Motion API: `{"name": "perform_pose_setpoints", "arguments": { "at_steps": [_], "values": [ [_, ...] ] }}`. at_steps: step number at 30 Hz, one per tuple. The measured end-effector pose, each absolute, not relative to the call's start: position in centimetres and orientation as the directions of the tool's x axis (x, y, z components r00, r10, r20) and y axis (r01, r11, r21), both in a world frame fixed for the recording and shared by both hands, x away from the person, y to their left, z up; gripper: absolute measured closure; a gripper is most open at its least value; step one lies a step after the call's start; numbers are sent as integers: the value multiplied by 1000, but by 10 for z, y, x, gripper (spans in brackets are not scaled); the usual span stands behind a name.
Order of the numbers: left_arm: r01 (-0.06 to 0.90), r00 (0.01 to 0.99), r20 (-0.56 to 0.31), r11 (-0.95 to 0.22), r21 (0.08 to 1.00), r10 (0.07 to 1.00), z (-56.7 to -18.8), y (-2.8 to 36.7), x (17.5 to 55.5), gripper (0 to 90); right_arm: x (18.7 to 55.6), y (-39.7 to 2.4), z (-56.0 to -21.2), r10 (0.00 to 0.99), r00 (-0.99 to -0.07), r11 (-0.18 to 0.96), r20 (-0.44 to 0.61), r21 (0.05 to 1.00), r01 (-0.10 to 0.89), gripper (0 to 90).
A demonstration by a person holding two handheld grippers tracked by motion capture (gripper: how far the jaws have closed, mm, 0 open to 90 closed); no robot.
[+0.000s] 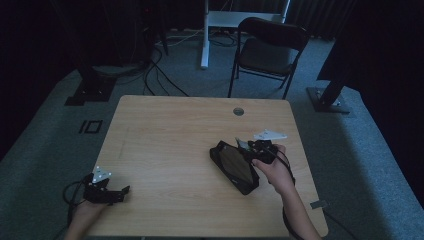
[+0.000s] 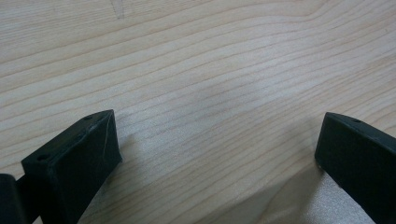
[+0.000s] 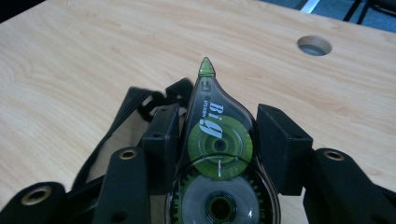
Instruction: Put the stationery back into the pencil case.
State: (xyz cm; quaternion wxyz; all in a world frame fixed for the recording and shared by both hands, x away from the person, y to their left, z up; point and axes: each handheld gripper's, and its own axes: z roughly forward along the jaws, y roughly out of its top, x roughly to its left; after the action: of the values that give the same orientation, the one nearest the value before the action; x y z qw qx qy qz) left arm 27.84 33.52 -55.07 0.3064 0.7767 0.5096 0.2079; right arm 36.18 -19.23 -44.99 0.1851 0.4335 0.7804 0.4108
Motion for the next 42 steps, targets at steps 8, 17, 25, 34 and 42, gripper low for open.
{"name": "perform_pose_setpoints", "arguments": {
  "at_steps": [8,17,25,34,42],
  "values": [
    [664,394,11,-293,688,919,-551,335,278,0,357,-176,-450,808,-585,317,66,788,527,505],
    [664,394,11,-293,688,919,-551,335,278,0,359,-158,-455,792,-608,372,46,755,540,505],
    [664,394,11,-293,688,919,-551,335,278,0,361,-152,-464,781,-624,414,36,719,559,505],
    [664,394,11,-293,688,919,-551,335,278,0,361,-148,-472,777,-629,458,18,668,586,505],
    [664,394,11,-293,688,919,-551,335,278,0,367,-146,-481,782,-623,479,10,629,612,506]
  ]
}}
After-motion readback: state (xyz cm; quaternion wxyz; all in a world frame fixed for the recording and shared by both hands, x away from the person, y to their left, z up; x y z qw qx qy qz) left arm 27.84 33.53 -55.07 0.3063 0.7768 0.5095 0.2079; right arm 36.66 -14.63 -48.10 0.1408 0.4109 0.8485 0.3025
